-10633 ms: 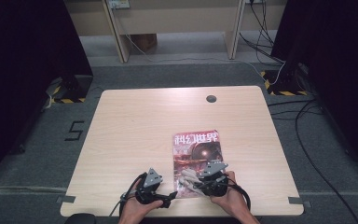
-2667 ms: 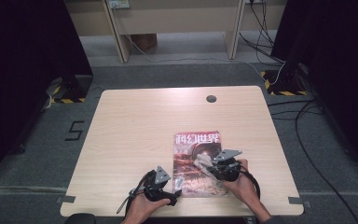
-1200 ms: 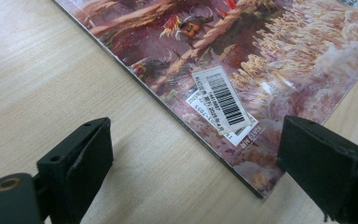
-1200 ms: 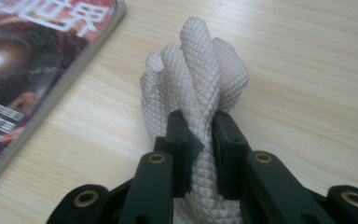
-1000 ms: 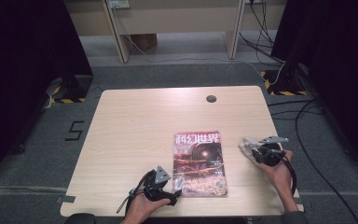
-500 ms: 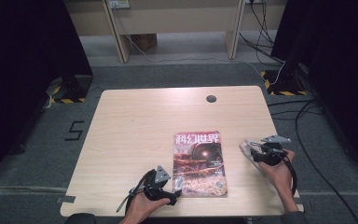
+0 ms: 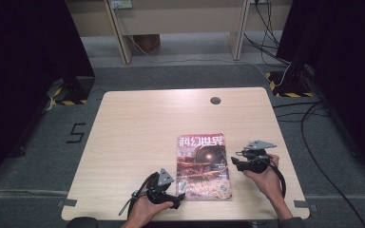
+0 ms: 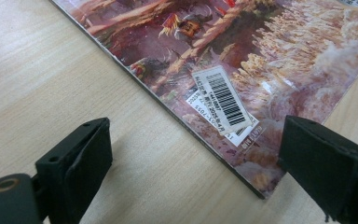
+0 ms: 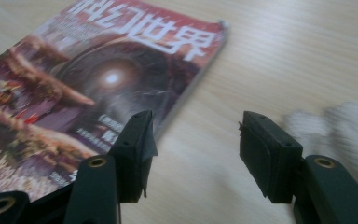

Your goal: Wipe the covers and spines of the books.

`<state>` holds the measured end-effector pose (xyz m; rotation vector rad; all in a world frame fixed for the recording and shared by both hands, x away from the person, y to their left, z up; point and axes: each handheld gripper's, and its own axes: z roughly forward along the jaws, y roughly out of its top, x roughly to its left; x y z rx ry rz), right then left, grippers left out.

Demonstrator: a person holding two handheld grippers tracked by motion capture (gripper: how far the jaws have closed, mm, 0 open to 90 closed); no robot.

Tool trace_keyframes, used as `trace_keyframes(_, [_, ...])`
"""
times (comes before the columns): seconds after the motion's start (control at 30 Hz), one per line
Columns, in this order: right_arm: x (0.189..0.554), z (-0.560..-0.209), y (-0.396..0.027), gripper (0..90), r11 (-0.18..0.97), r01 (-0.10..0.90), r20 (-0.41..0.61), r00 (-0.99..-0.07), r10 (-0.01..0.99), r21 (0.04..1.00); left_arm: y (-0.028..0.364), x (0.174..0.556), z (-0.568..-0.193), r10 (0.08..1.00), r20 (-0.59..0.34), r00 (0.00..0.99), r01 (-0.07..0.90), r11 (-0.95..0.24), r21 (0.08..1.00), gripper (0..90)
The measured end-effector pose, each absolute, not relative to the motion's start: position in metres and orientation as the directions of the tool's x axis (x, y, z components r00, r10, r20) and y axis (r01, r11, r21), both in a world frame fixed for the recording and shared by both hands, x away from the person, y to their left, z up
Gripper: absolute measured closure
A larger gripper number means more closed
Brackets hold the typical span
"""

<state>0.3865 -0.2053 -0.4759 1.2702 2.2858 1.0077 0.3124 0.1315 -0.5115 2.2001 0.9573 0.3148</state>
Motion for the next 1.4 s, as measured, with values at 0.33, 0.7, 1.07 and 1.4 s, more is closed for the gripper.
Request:
trace_keyframes(0.33, [0.384, -0.492, -0.179, 45.1, 0.391, 0.627, 0.109, -0.607, 0.787, 0.673, 0.131, 0.312, -0.511, 0.713, -0.05, 0.699, 0.539, -0.48, 0.692, 8.9])
trace_keyframes(0.7, [0.379, -0.499, -0.164, 41.5, 0.438, 0.625, 0.078, -0.625, 0.776, 0.646, 0.133, 0.312, -0.51, 0.717, -0.025, 0.696, 0.535, -0.495, 0.685, 8.6])
trace_keyframes(1.07, [0.366, -0.499, -0.15, 38.6, 0.472, 0.609, 0.055, -0.648, 0.76, 0.638, 0.153, 0.319, -0.506, 0.751, 0.04, 0.659, 0.549, -0.518, 0.656, 4.9])
trace_keyframes(1.4, [0.35, -0.497, -0.137, 38.2, 0.495, 0.6, 0.025, -0.651, 0.758, 0.628, 0.167, 0.328, -0.504, 0.765, 0.049, 0.642, 0.57, -0.52, 0.637, 4.0])
